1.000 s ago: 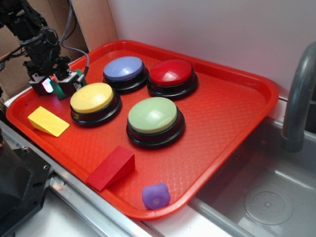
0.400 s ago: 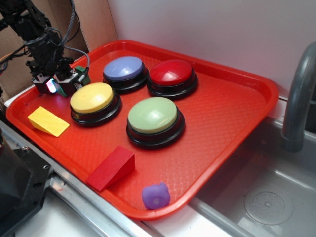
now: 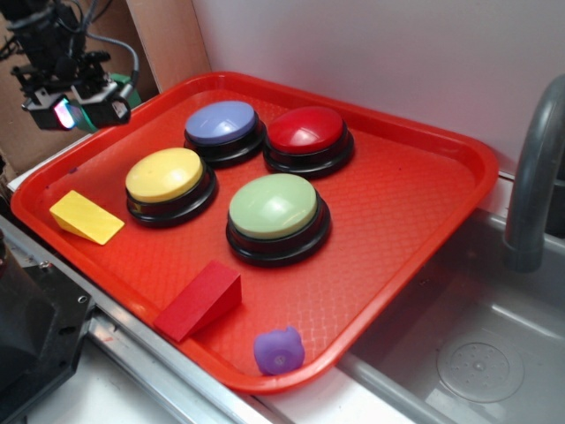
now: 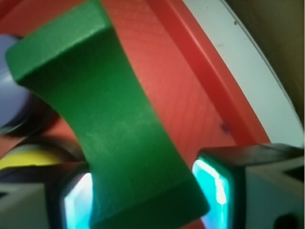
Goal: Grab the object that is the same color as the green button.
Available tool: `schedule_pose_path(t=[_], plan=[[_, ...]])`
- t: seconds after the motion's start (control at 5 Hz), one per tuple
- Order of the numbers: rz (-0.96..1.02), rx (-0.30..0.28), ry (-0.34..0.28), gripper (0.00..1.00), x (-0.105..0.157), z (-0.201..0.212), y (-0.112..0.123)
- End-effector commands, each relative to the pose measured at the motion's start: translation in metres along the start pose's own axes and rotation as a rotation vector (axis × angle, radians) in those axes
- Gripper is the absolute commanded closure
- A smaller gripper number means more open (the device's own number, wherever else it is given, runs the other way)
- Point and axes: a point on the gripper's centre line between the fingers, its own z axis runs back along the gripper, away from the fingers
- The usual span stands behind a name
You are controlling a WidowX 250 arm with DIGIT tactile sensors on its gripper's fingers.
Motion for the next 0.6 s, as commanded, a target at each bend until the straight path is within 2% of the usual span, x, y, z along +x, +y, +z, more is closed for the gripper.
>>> schedule_pose_path(t=[0.0,0.2,0.4], plan=[[-0.107,0.002,0.008,1.00,-0.045,0.053,-0.047],[-0.179,-0.027,0.051,1.00,-0.067,0.055,-0.064],[-0.229,-0.027,0.061,1.00,-0.074,0.054,-0.075]])
